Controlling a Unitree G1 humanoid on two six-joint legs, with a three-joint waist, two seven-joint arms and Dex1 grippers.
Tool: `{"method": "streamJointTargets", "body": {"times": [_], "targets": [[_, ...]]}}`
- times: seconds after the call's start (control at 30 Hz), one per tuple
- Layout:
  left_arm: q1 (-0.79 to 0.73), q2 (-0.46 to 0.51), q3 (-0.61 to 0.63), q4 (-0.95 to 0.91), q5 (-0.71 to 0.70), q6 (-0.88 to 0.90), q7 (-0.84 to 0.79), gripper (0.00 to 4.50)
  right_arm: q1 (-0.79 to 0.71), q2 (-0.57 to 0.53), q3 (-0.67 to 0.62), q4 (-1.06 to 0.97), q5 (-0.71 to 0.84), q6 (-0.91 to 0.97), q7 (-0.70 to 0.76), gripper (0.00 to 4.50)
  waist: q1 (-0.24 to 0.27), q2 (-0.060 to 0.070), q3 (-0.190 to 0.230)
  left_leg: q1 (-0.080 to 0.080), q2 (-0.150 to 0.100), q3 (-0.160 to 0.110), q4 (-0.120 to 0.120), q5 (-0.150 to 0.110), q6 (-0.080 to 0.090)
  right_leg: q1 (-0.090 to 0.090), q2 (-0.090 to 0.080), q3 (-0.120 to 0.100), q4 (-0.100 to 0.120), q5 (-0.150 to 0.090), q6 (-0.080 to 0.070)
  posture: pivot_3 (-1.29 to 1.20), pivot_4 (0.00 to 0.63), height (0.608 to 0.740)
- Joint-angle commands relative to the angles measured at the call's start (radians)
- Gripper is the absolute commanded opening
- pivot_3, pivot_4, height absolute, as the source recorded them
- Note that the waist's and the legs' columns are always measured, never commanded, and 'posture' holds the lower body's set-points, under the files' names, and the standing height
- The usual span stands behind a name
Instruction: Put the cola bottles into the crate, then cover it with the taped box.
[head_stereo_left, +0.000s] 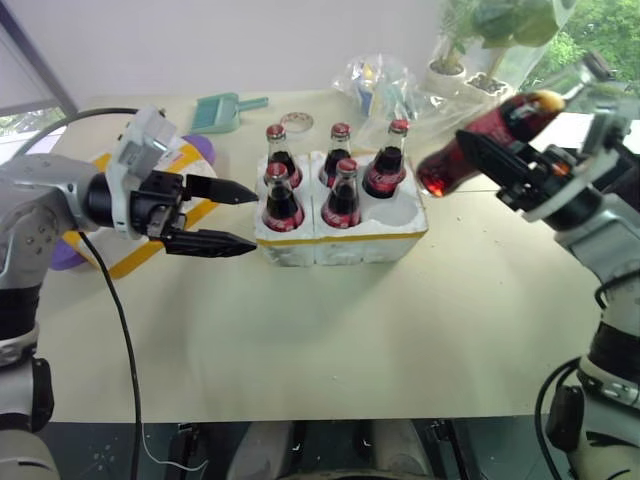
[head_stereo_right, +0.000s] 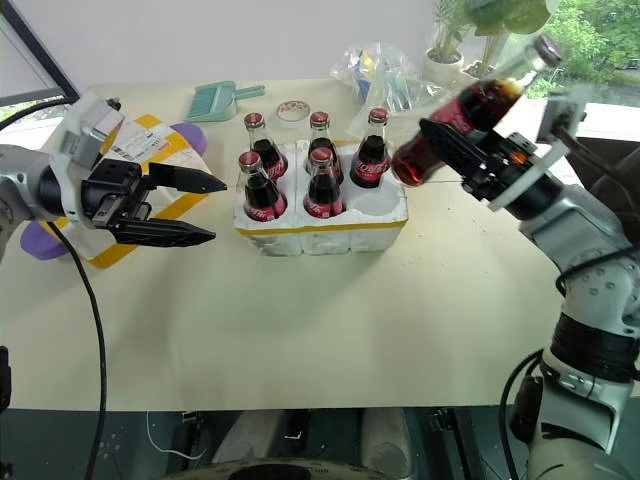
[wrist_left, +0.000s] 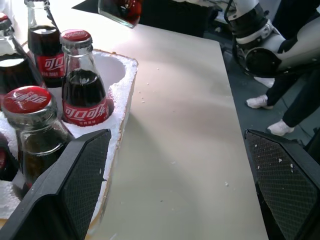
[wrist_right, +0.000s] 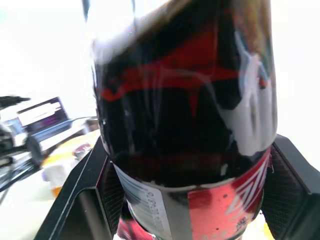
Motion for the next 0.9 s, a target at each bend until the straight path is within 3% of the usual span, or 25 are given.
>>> {"method": "streamJointTargets", "body": {"times": [0.03,0.3,0.53,0.6,0.67,0.8,0.9], "targets": [[0.008,0.008,0.048,-0.033,-0.018,-0.006,0.015,4.50,-0.044,0.009,0.092,0.032,-0.075,-0.042,0.044,2.84,0.002,0.000,0.000,0.000,0.000,0.000,0.000,0.000,0.000,0.000,0.000,0.000,0.000,0.000,0.000,0.00,0.150,0.740],[0.041,0.018,0.087,-0.061,-0.034,0.002,0.049,4.50,-0.013,-0.026,0.298,0.117,-0.319,-0.168,0.155,2.84,-0.002,-0.001,0.000,-0.001,-0.001,0.000,0.000,0.000,0.000,-0.001,0.002,0.000,0.000,0.000,0.000,0.00,0.150,0.740],[0.059,0.019,0.106,-0.076,-0.049,0.005,0.080,4.50,-0.018,-0.010,0.369,0.179,-0.452,-0.253,0.200,2.84,-0.003,-0.001,0.000,-0.001,0.000,0.000,0.000,0.000,-0.001,-0.001,0.003,0.000,0.001,0.000,0.000,0.00,0.150,0.740],[0.074,0.021,0.113,-0.084,-0.046,0.002,0.087,4.50,-0.033,-0.003,0.369,0.199,-0.460,-0.237,0.198,3.88,-0.003,-0.001,0.000,-0.001,0.000,0.000,0.000,0.000,-0.001,-0.001,0.003,0.000,0.001,0.000,0.000,0.00,0.150,0.740],[0.088,0.024,0.121,-0.090,-0.045,0.001,0.097,4.50,-0.041,-0.001,0.363,0.197,-0.462,-0.228,0.202,4.43,-0.004,-0.001,0.000,-0.001,0.000,0.000,0.000,0.000,-0.001,-0.001,0.002,0.000,0.001,0.000,0.000,0.00,0.150,0.740],[0.139,0.039,0.168,-0.107,-0.041,-0.002,0.134,4.50,-0.040,-0.040,0.320,0.137,-0.415,-0.183,0.240,4.43,-0.004,-0.001,0.000,-0.001,0.000,0.000,0.000,0.000,-0.001,-0.001,0.003,0.000,0.001,0.000,0.000,0.00,0.150,0.740],[0.234,0.077,0.232,-0.133,0.027,-0.049,0.181,4.50,-0.020,-0.146,0.225,0.039,-0.305,-0.094,0.324,4.43,-0.001,0.000,0.001,-0.001,0.000,0.000,0.000,0.000,-0.001,-0.002,0.002,0.000,0.001,0.000,0.000,0.00,0.150,0.740]]}}
